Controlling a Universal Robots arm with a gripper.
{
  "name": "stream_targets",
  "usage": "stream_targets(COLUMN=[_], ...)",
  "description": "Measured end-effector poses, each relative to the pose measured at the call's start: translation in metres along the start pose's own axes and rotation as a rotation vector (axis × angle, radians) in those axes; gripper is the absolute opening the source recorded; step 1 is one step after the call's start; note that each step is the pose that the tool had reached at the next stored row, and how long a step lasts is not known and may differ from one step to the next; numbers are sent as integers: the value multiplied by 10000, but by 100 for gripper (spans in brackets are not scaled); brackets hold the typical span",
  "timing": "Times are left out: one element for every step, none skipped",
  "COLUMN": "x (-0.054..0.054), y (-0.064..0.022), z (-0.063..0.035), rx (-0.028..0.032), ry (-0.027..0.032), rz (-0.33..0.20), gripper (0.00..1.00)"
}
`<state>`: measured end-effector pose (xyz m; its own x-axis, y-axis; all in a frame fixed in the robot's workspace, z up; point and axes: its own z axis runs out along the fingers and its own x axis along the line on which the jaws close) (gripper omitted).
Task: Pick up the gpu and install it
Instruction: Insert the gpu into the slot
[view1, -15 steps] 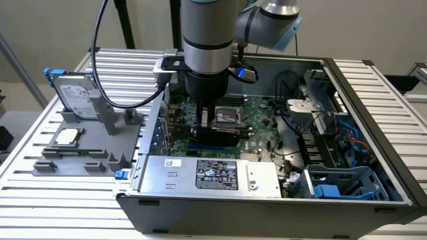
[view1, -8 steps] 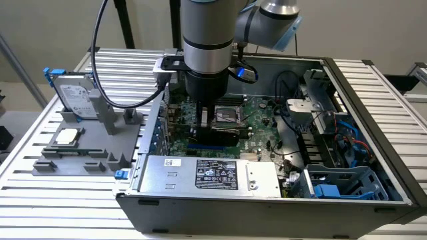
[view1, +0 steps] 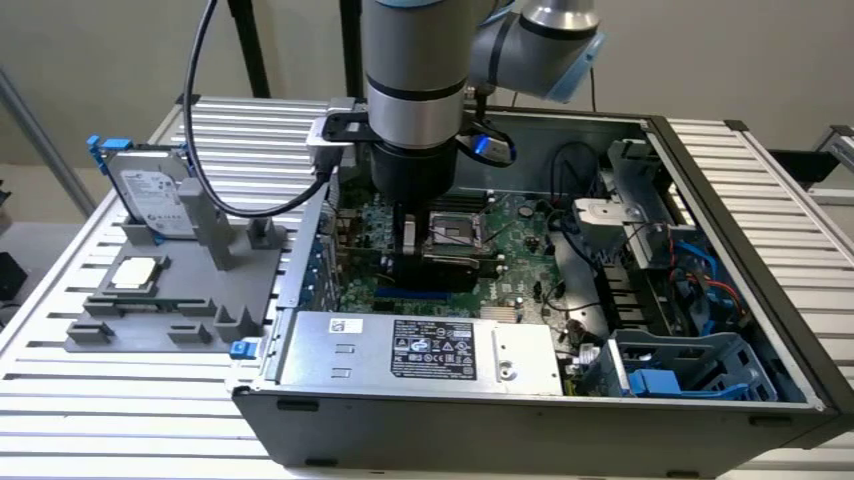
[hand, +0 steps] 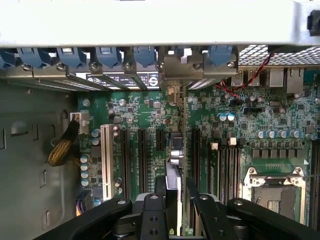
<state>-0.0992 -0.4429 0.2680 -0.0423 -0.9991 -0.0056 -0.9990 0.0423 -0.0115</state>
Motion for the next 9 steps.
stream_targets(x=[-3, -5, -9, -11, -15, -18, -21, -25, -29], y=[2, 4, 11, 14, 17, 18, 19, 20, 21], z=[4, 8, 20, 28, 35, 42, 49, 54, 60], rx=[-1, -1, -1, -1, -2, -2, -2, -3, -2], ry=[-2, -3, -3, -5, -5, -7, -8, -8, -10], rz=[-10, -22, -62, -94, -124, -153, -178, -199, -219], gripper=[0, 0, 0, 0, 0, 0, 0, 0, 0])
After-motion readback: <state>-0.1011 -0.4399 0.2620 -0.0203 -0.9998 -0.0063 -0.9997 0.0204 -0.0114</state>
